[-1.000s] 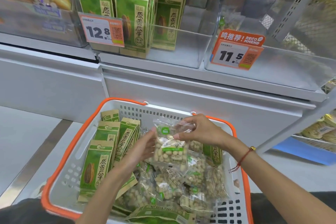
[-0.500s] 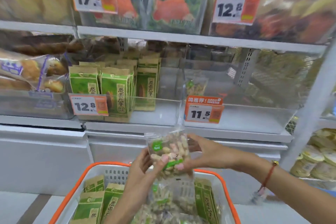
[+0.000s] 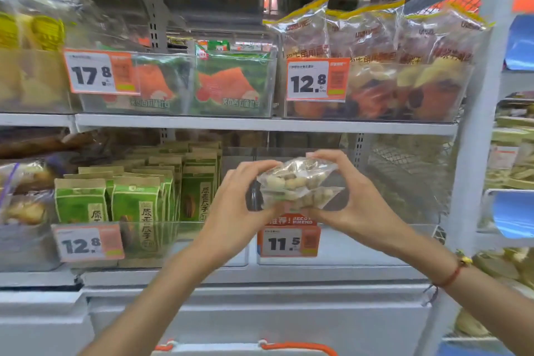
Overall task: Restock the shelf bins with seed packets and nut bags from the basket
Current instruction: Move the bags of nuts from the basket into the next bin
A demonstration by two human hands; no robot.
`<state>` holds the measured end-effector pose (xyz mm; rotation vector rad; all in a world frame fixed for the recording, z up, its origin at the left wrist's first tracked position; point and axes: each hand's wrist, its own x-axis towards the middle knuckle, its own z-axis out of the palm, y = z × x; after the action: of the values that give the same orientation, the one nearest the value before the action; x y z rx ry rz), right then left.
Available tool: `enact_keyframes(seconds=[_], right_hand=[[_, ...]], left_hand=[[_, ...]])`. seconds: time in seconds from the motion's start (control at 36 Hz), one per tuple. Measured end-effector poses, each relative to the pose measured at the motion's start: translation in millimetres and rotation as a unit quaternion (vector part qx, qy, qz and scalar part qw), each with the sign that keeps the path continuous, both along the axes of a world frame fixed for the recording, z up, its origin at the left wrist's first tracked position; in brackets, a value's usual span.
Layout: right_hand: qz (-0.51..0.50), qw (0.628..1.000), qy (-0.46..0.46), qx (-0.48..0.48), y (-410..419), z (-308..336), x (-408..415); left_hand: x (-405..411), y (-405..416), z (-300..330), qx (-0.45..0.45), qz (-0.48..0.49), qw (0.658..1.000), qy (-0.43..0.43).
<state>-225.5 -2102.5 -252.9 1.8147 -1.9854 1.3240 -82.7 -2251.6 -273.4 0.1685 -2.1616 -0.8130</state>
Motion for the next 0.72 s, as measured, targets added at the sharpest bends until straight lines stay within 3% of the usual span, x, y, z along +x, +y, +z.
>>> enact_keyframes(seconds=[0.33, 0.5, 0.72], right_hand=[[-0.034, 0.994, -0.023, 0.099, -63.0, -3.2, -83.2], [-0.037, 0.964, -0.131, 0.228, -91.6, -29.4, -113.9], [-0.089, 0.94, -0.091, 0.316, -128.8, -46.6, -107.7]], left_hand=[[-58.9, -37.8, -9.5, 0.023, 0.107, 0.99, -0.09], [-33.3, -42.2, -38.0, 0.078, 0.128, 0.975, -0.161], [-30.0, -41.8, -46.6, 0.054, 0.131, 0.977, -0.16]])
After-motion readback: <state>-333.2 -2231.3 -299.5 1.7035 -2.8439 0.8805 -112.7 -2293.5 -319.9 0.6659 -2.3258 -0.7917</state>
